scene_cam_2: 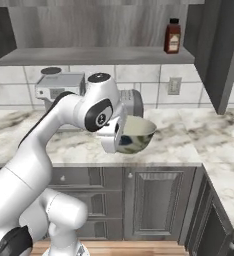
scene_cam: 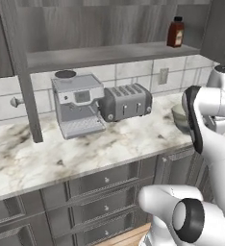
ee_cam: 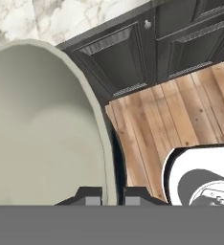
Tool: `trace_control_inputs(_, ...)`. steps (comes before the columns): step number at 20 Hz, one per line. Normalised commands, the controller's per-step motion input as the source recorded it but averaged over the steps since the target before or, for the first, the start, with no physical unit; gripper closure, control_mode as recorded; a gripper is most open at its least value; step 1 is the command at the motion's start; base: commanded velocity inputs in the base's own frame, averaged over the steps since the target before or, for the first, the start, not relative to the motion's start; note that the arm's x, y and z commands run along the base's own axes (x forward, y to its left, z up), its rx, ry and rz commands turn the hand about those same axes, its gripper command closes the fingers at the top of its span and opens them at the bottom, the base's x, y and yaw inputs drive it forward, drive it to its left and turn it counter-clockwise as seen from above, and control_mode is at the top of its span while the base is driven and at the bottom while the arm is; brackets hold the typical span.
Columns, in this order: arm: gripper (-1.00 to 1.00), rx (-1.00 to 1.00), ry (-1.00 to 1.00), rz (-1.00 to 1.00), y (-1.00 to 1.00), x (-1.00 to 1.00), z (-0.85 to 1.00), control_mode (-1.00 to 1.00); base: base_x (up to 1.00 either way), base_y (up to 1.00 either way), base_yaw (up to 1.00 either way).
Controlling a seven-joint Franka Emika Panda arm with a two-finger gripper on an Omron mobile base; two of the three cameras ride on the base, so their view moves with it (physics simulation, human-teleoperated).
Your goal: Pick the mug and place it in the sink. Pick the bowl and place it in the open cabinet and then close the cabinet.
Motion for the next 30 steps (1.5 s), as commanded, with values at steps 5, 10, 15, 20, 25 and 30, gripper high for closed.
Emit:
trace_control_inputs(5, 1.00, 0.00, 0.00, 0.00, 0.00, 0.00, 0.00, 1.00, 0.05, 0.04, 0.00)
trace_control_inputs(10, 1.00, 0.00, 0.00, 0.00, 0.00, 0.00, 0.00, 1.00, 0.15, 0.26, 0.04)
trace_control_inputs(15, 1.00, 0.00, 0.00, 0.00, 0.00, 0.00, 0.00, 1.00, 0.29, -0.02, 0.20)
trace_control_inputs(20, 1.00, 0.00, 0.00, 0.00, 0.00, 0.00, 0.00, 1.00, 0.32, -0.10, 0.22)
trace_control_inputs(25, 1.00, 0.00, 0.00, 0.00, 0.00, 0.00, 0.00, 1.00, 0.40, 0.00, 0.18)
trace_control_inputs(30, 1.00, 0.00, 0.00, 0.00, 0.00, 0.00, 0.00, 1.00, 0.64, -0.16, 0.05)
